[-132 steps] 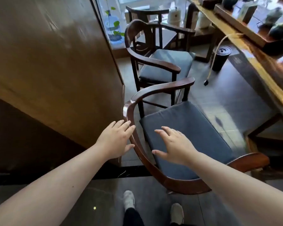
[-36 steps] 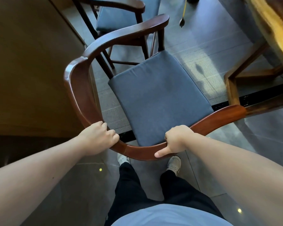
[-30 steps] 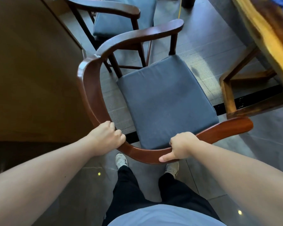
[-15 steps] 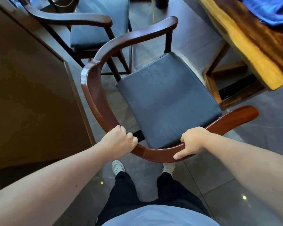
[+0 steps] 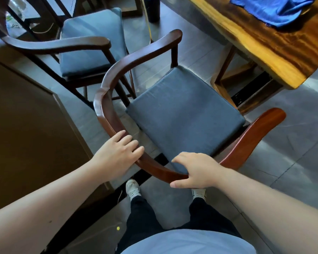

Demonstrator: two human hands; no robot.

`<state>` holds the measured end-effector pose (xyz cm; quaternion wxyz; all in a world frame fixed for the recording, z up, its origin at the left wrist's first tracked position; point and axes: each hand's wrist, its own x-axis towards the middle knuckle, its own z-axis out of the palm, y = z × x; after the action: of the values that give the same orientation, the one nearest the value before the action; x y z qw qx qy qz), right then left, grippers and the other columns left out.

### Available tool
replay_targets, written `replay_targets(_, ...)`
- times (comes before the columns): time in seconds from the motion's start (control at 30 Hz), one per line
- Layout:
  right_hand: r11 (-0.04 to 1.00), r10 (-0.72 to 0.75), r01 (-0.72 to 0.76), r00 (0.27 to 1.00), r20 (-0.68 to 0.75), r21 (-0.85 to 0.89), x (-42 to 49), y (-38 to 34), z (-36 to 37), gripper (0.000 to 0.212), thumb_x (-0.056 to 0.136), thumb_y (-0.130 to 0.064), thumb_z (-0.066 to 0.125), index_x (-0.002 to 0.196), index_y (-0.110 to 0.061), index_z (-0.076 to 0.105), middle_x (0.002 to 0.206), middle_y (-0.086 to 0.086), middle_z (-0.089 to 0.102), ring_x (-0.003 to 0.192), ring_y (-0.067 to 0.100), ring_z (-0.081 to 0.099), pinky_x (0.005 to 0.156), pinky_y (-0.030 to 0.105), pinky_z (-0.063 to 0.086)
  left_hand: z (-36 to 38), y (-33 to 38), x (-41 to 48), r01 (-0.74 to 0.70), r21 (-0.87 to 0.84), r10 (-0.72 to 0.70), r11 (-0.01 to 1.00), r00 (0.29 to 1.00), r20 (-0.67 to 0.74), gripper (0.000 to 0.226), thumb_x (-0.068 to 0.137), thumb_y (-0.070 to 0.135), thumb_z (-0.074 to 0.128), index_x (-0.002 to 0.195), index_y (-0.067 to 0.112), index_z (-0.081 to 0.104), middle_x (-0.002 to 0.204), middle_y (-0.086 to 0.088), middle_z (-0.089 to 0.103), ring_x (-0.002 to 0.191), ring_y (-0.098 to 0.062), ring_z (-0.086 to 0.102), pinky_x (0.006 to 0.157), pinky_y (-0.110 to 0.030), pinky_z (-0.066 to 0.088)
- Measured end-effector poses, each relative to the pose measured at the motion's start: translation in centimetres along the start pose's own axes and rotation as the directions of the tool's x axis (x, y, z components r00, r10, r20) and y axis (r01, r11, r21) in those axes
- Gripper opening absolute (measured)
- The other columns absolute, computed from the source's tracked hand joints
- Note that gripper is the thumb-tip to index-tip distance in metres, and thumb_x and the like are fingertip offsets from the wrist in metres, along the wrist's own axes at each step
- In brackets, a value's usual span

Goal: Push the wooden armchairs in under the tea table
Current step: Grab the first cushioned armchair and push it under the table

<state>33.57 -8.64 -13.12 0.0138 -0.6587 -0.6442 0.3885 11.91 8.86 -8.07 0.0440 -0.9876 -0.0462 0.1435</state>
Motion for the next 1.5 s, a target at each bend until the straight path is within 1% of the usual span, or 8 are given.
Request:
replay_targets(0.17, 0.988, 0.105, -0.078, 0.97, -0.217, 0.132, 3.3, -7.0, 1.1, 0.076, 0.072, -0.079, 0.053, 0.131, -0.031, 0.045, 0.125, -0.011, 0.054, 0.109, 0.012, 0.052, 0.082, 0.032, 0.044, 1.0, -6.4, -0.7, -0.066, -0.024, 0.064, 0.998, 0.996, -0.069, 0.046, 0.078, 0.034, 0.068, 0.119, 0.016, 0.055, 0.118, -0.009, 0.062, 0.116, -0.033, 0.052, 0.107, -0.053, 0.029)
replay_targets(0.33, 0.954, 0.269, -0.199, 0.901, -0.341, 0.227, 4.8, -11.1, 2.3, 0.061, 0.081, -0.061, 0.059, 0.132, -0.03, 0.044, 0.13, -0.01, 0.053, 0.114, 0.015, 0.052, 0.089, 0.035, 0.047, 1.2, -11.9, -1.0, -0.056, -0.083, 0.047, 0.995, 0.993, -0.109, 0.052, 0.073, 0.035, 0.071, 0.118, 0.015, 0.055, 0.119, -0.007, 0.062, 0.116, -0.03, 0.051, 0.106, -0.049, 0.03)
replay_targets(0.6, 0.874, 0.476, -0.341, 0.741, -0.473, 0.346, 5.8, -13.3, 4.0, 0.042, 0.082, -0.043, 0.064, 0.121, -0.031, 0.057, 0.119, -0.012, 0.063, 0.107, 0.016, 0.058, 0.084, 0.034, 0.049, 1.3, -15.1, 0.7, -0.193, -0.122, 0.189, 0.974, 0.981, -0.046, 0.037, 0.072, 0.028, 0.066, 0.107, 0.02, 0.063, 0.115, 0.001, 0.066, 0.106, -0.026, 0.058, 0.097, -0.042, 0.041)
replay_targets(0.77, 0.876, 0.481, -0.362, 0.698, -0.53, 0.318, 5.7, -13.0, 4.5, 0.036, 0.071, -0.035, 0.073, 0.105, -0.027, 0.064, 0.101, -0.009, 0.07, 0.09, 0.021, 0.065, 0.07, 0.037, 0.054, 1.0, -16.4, 2.2, -0.272, -0.15, 0.271, 0.95, 0.962, -0.033, 0.056, 0.061, 0.023, 0.079, 0.114, 0.02, 0.063, 0.107, 0.002, 0.071, 0.095, -0.024, 0.066, 0.082, -0.041, 0.054)
replay_targets(0.97, 0.837, 0.547, -0.417, 0.616, -0.567, 0.354, 4.4, -12.7, 6.0, 0.036, 0.062, -0.02, 0.081, 0.095, -0.022, 0.068, 0.088, -0.007, 0.071, 0.08, 0.022, 0.066, 0.068, 0.037, 0.055, 1.5, -18.0, 3.8, -0.417, -0.139, 0.429, 0.898, 0.9, 0.077, 0.022, 0.077, 0.018, 0.062, 0.098, 0.026, 0.066, 0.092, 0.009, 0.07, 0.091, -0.016, 0.064, 0.075, -0.035, 0.054)
replay_targets(1.17, 0.819, 0.572, -0.418, 0.549, -0.609, 0.393, 4.8, -13.0, 6.1, 0.039, 0.053, -0.01, 0.08, 0.088, -0.018, 0.066, 0.084, -0.003, 0.068, 0.076, 0.027, 0.063, 0.067, 0.04, 0.052, 2.1, -18.9, 5.0, -0.515, -0.102, 0.524, 0.851, 0.843, 0.116, 0.02, 0.079, 0.022, 0.051, 0.097, 0.024, 0.061, 0.088, 0.006, 0.069, 0.087, -0.018, 0.064, 0.068, -0.038, 0.053)
replay_targets(1.37, 0.81, 0.582, -0.419, 0.499, -0.642, 0.409, 5.7, -12.9, 5.0, 0.034, 0.056, -0.003, 0.073, 0.087, -0.015, 0.066, 0.082, 0.0, 0.07, 0.077, 0.03, 0.064, 0.069, 0.043, 0.052, 2.1, -20.1, 6.5, -0.535, -0.044, 0.535, 0.844, 0.832, 0.147, 0.033, 0.087, 0.029, 0.042, 0.117, 0.027, 0.054, 0.115, 0.009, 0.065, 0.106, -0.016, 0.059, 0.082, -0.038, 0.049)
replay_targets(1.5, 0.818, 0.573, -0.407, 0.511, -0.641, 0.407, 7.8, -12.8, 3.9, 0.029, 0.065, -0.009, 0.079, 0.089, -0.015, 0.064, 0.083, 0.001, 0.068, 0.079, 0.029, 0.062, 0.069, 0.044, 0.05, 1.0, -21.9, 8.0, -0.521, -0.101, 0.529, 0.848, 0.844, 0.09, 0.025, 0.082, 0.02, 0.053, 0.105, 0.021, 0.063, 0.098, 0.002, 0.07, 0.095, -0.024, 0.064, 0.077, -0.04, 0.051)
